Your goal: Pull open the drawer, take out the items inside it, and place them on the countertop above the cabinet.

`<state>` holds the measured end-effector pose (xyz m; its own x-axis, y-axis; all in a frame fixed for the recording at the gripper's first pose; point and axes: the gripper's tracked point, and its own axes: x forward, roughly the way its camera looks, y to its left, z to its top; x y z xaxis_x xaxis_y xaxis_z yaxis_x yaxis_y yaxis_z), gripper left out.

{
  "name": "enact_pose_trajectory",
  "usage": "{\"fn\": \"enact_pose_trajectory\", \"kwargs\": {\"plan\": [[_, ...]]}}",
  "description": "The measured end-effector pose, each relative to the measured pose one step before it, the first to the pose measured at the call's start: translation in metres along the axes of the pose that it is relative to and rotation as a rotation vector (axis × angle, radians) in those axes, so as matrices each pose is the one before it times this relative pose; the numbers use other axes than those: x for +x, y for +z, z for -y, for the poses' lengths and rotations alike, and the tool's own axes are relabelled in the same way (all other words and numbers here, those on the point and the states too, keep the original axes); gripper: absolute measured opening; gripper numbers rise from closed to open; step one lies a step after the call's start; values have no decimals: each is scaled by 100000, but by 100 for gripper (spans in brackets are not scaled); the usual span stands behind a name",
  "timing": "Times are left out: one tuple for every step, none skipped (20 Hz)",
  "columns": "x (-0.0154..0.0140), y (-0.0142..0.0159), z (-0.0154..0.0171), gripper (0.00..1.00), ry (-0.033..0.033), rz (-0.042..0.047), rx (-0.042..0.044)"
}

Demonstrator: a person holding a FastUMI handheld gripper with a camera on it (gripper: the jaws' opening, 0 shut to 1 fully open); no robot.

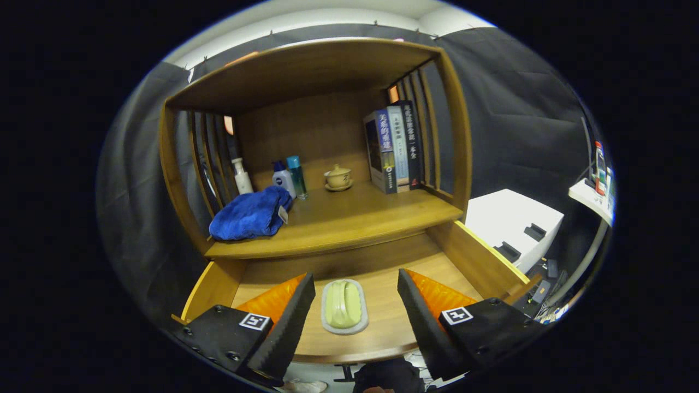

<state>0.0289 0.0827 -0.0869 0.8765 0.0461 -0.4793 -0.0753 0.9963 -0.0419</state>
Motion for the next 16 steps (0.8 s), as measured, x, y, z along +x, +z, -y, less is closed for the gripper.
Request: {"fn": "enact_pose_trajectory", "kwargs": {"plan": [[911, -370, -767, 99, 1915, -5047, -603], [750, -472, -782, 99, 2300, -5636, -664], [1002, -364, -671, 99, 1221, -4605, -374], [1039, -53, -259, 99, 252, -5449, -484], [862, -190, -173, 98, 317, -6417, -1387], [1071, -382, -187, 99, -253, -6048, -1429], [1033, -173, 89, 99, -468, -5316, -1250], [809, -87, 273, 98, -861, -5010, -813], [881, -548, 58, 98, -751, -5009, -126], [868, -946, 311, 97, -1088, -5345, 922], [767, -1083, -12, 96, 275, -5852, 1069], [1156, -679, -73, 96, -421, -4425, 1202], [713, -479, -32, 95, -325, -3296, 504], [695, -227, 275, 95, -1416, -1965, -71], [433, -48, 190, 94, -1049, -1405, -549], [250, -7, 113, 90, -681, -760, 68]]}}
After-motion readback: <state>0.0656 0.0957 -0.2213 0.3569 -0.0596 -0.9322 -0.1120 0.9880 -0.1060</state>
